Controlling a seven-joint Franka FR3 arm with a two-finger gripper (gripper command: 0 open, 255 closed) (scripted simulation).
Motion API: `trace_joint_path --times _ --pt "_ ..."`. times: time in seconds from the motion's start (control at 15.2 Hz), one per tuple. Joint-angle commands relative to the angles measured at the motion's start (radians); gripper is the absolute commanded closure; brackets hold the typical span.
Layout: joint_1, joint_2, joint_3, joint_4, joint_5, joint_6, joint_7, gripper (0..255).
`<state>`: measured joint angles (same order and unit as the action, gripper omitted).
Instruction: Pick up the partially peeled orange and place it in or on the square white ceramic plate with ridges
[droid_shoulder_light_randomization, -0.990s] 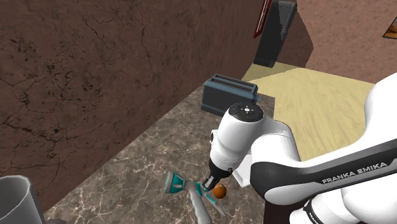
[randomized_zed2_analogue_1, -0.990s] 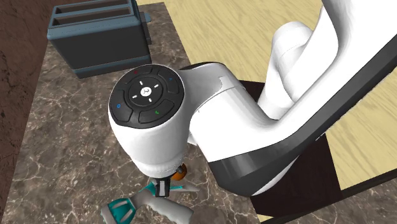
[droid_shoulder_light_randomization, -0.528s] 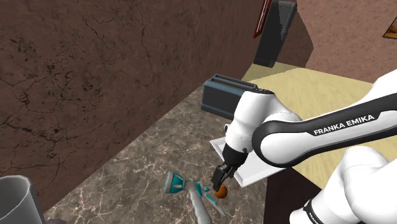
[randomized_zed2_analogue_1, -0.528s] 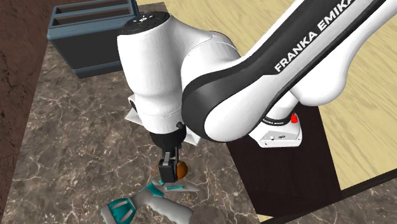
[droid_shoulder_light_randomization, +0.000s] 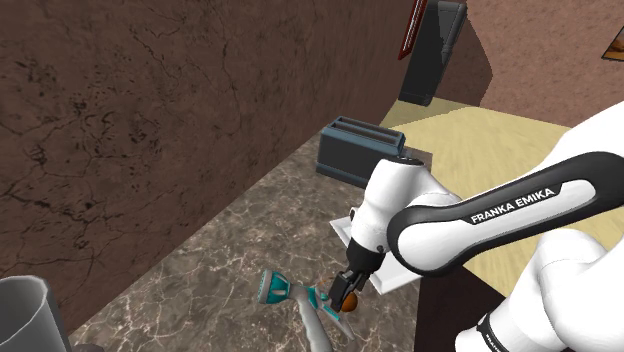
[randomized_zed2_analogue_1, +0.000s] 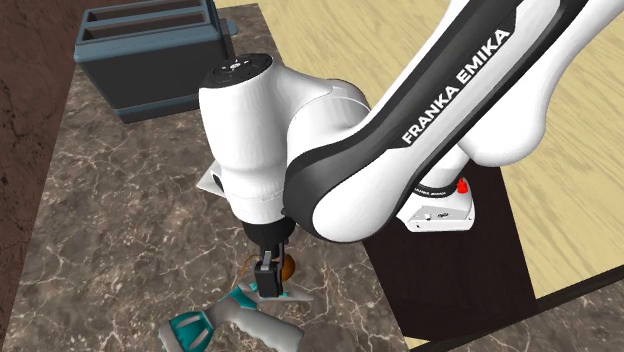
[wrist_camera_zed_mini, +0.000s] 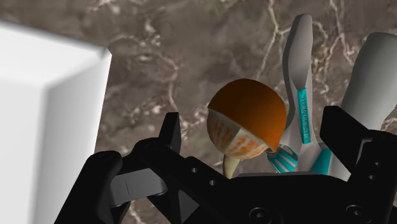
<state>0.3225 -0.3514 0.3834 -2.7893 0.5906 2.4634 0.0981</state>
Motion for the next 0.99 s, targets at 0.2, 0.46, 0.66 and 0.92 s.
trace_joint_path --times 0.2,0.46,0.66,0.92 --pt "0.0 0.003 0.001 0.0 0.001 0.003 -0.001 0" --pt "0.0 0.003 0.0 0.0 0.001 0.003 -0.001 255" --pt "0.0 0.003 0.0 0.0 0.001 0.003 -0.001 255" --pt "0.0 0.003 0.0 0.0 0.001 0.003 -0.001 255"
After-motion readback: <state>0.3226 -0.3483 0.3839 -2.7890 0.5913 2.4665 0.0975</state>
